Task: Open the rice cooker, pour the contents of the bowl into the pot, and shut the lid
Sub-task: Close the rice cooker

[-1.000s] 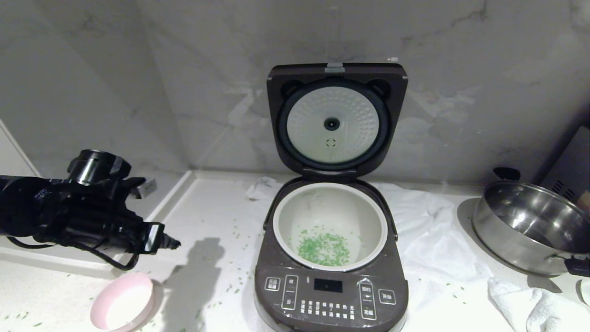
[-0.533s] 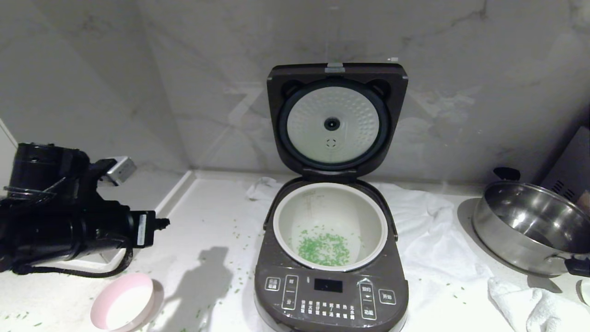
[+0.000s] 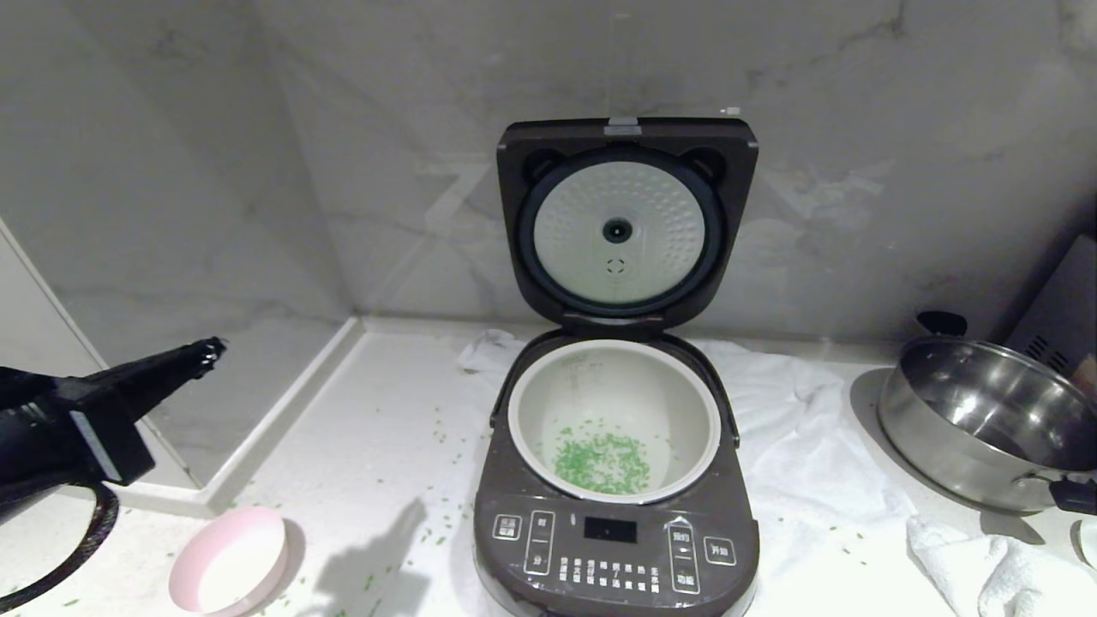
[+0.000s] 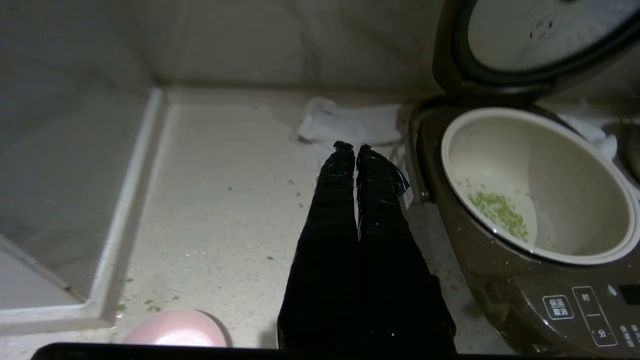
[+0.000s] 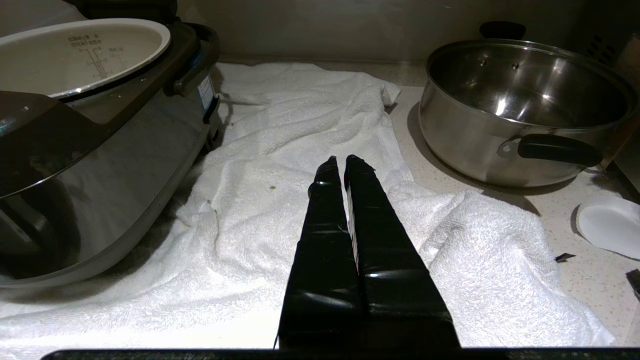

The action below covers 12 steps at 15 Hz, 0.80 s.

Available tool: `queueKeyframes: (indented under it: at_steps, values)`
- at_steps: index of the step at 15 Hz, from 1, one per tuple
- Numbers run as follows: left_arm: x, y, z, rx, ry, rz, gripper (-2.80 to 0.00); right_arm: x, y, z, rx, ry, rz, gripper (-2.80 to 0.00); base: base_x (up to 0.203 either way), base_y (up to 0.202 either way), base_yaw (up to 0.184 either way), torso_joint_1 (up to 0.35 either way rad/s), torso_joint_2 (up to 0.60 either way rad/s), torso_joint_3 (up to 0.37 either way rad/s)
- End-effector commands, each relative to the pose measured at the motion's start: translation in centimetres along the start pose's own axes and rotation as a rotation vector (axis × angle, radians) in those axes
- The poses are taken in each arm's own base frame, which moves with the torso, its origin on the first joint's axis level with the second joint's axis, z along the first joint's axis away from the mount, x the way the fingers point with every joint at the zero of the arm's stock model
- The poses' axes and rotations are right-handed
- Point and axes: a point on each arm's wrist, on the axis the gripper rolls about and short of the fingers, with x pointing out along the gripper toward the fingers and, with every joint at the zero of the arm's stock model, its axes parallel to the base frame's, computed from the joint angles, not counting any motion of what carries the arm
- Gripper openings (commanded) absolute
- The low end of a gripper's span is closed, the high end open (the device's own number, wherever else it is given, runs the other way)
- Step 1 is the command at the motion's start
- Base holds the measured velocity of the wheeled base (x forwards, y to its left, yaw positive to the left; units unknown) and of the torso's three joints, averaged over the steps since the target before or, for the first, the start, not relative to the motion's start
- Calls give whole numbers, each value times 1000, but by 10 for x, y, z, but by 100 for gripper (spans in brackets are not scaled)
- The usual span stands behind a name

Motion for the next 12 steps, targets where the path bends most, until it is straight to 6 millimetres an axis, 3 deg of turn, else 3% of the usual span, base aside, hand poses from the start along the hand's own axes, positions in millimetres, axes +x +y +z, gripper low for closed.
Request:
queueKeyframes:
  at_steps: [1,5,9,12]
  values:
    - [-46,-4,7,11,-117,12,-280,0,0,-1,0,0,1,-280,0,0,0,0,0,0]
    - [-91,-3,-5,50,-171,195,-280,0,0,0,0,1,1,-280,0,0,0,0,0,0]
    - [-119,0,-51,297,-165,359,-280,0,0,-1,-3,1,1,-280,0,0,0,0,0,0]
    - [-133,0,-71,301,-194,551,-280,0,0,-1,-3,0,1,-280,0,0,0,0,0,0]
